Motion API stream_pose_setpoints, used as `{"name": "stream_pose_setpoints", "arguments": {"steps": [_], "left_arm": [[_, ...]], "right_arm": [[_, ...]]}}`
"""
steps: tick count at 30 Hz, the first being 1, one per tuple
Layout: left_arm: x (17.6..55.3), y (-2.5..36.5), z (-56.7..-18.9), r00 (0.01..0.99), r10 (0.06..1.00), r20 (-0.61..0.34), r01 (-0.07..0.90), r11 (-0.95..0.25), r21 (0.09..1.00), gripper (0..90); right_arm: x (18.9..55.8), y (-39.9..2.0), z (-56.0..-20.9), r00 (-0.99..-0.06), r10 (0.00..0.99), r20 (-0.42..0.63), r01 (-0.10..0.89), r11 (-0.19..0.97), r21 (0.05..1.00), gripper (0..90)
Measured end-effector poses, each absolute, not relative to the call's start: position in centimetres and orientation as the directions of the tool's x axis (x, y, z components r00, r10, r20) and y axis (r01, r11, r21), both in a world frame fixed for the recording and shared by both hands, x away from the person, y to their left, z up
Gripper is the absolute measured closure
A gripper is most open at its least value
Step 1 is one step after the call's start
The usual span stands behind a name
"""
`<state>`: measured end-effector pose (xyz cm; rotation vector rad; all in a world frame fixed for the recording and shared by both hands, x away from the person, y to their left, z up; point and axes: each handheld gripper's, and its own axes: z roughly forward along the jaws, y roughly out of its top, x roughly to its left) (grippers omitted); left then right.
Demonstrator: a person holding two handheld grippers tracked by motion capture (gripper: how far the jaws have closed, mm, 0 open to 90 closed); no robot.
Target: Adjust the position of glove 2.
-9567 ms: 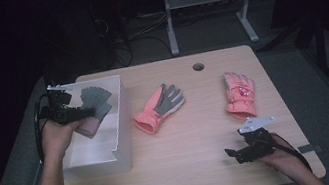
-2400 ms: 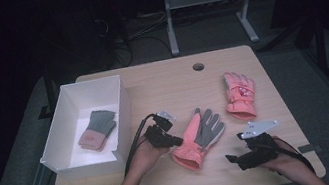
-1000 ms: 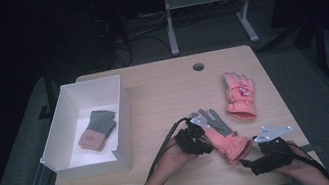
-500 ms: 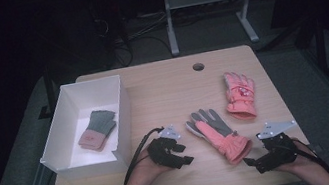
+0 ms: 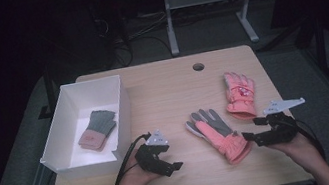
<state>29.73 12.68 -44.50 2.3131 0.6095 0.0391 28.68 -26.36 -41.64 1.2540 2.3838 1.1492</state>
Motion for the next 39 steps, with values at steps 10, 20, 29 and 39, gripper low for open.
{"name": "stream_pose_setpoints", "arguments": {"steps": [10, 20, 29, 39], "left_arm": [[30.0, 12.9, -44.7, 0.881, 0.450, -0.144, 0.420, -0.606, 0.676, 17.5], [30.1, 12.8, -45.0, 0.876, 0.454, -0.161, 0.434, -0.598, 0.674, 17.6], [30.1, 12.9, -45.1, 0.877, 0.452, -0.163, 0.434, -0.603, 0.669, 17.7], [30.0, 12.9, -45.0, 0.880, 0.448, -0.156, 0.427, -0.606, 0.671, 17.9]], "right_arm": [[34.1, -24.6, -40.9, -0.574, 0.807, 0.140, 0.611, 0.309, 0.728, 71.8], [40.2, -23.1, -41.6, -0.541, 0.836, 0.091, 0.637, 0.337, 0.693, 90.0], [41.8, -22.4, -43.2, -0.521, 0.851, 0.073, 0.691, 0.370, 0.621, 90.0], [39.7, -24.4, -43.5, -0.549, 0.834, 0.064, 0.700, 0.417, 0.579, 90.0]]}}
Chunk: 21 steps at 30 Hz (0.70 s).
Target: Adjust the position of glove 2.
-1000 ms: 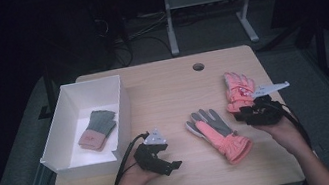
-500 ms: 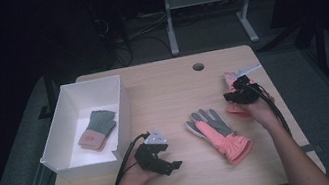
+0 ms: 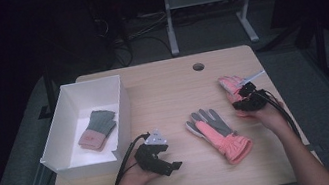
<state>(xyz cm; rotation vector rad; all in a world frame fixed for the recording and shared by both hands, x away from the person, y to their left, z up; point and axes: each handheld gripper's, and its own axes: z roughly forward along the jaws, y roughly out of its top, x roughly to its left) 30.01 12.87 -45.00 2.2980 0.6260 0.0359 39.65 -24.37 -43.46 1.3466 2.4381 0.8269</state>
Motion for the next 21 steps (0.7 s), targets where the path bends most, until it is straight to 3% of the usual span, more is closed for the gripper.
{"name": "stream_pose_setpoints", "arguments": {"steps": [6, 10, 14, 21], "left_arm": [[30.0, 12.8, -45.0, 0.879, 0.450, -0.159, 0.430, -0.602, 0.673, 17.9], [30.0, 12.8, -45.0, 0.878, 0.451, -0.158, 0.431, -0.604, 0.671, 17.9], [30.0, 12.8, -45.0, 0.873, 0.458, -0.167, 0.440, -0.592, 0.676, 17.9], [30.0, 12.6, -45.2, 0.881, 0.444, -0.165, 0.433, -0.615, 0.659, 17.8]], "right_arm": [[38.8, -26.4, -43.1, -0.557, 0.826, 0.086, 0.695, 0.407, 0.592, 88.9], [39.2, -27.3, -41.7, -0.577, 0.810, 0.106, 0.671, 0.396, 0.626, 75.4], [40.7, -28.7, -41.4, -0.537, 0.837, 0.103, 0.685, 0.362, 0.632, 63.1], [42.8, -29.7, -42.3, -0.513, 0.843, 0.163, 0.708, 0.308, 0.635, 52.1]]}}
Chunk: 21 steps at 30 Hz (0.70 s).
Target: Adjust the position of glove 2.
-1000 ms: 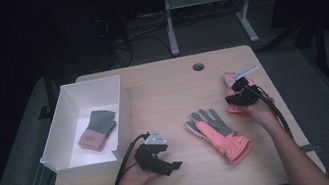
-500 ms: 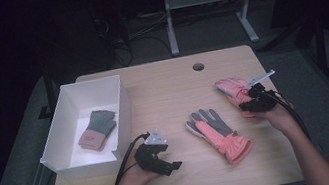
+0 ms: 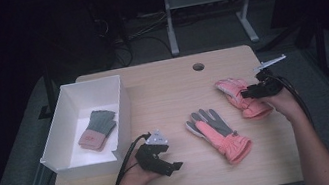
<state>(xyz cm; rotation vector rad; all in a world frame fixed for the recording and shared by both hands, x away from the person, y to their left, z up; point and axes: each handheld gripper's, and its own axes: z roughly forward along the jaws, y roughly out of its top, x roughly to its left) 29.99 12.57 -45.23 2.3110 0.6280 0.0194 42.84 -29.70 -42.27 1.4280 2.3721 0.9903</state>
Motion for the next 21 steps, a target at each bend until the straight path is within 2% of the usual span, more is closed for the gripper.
{"name": "stream_pose_setpoints", "arguments": {"steps": [2, 8, 11, 21], "left_arm": [[30.0, 12.5, -45.3, 0.878, 0.447, -0.169, 0.438, -0.610, 0.660, 17.9], [29.9, 12.5, -45.3, 0.878, 0.447, -0.169, 0.437, -0.610, 0.661, 17.9], [29.9, 12.5, -45.3, 0.880, 0.444, -0.167, 0.436, -0.618, 0.654, 17.9], [30.0, 12.4, -45.4, 0.880, 0.444, -0.166, 0.436, -0.622, 0.650, 17.9]], "right_arm": [[43.2, -29.6, -42.8, -0.524, 0.830, 0.193, 0.717, 0.308, 0.625, 48.8], [44.0, -28.8, -44.4, -0.521, 0.837, 0.167, 0.738, 0.344, 0.580, 38.8], [44.1, -28.5, -44.9, -0.531, 0.836, 0.139, 0.733, 0.371, 0.570, 44.4], [43.6, -28.0, -44.6, -0.542, 0.836, 0.085, 0.712, 0.403, 0.575, 76.2]]}}
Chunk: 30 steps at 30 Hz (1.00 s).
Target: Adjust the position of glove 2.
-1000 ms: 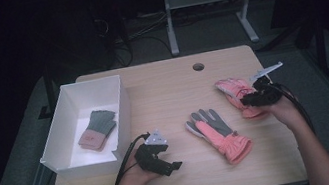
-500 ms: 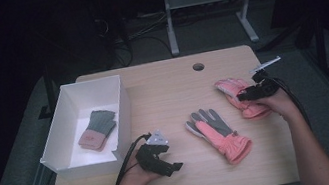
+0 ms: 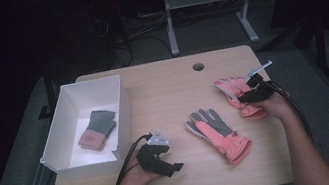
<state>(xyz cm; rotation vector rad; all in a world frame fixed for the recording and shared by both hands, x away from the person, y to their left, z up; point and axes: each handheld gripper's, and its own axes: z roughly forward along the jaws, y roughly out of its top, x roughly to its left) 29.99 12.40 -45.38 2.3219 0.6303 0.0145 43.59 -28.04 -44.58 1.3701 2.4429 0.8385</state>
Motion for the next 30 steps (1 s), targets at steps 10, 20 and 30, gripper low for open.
{"name": "stream_pose_setpoints", "arguments": {"steps": [10, 20, 30], "left_arm": [[30.1, 12.6, -45.3, 0.879, 0.446, -0.167, 0.437, -0.616, 0.655, 17.9], [30.1, 12.7, -45.1, 0.879, 0.447, -0.164, 0.435, -0.613, 0.660, 17.9], [30.1, 12.7, -45.1, 0.877, 0.451, -0.167, 0.438, -0.608, 0.662, 17.9]], "right_arm": [[43.1, -28.9, -43.6, -0.531, 0.839, 0.120, 0.707, 0.361, 0.608, 83.3], [40.8, -28.9, -40.6, -0.528, 0.831, 0.176, 0.709, 0.317, 0.630, 83.2], [37.6, -28.2, -38.9, -0.554, 0.810, 0.195, 0.688, 0.312, 0.655, 83.2]]}}
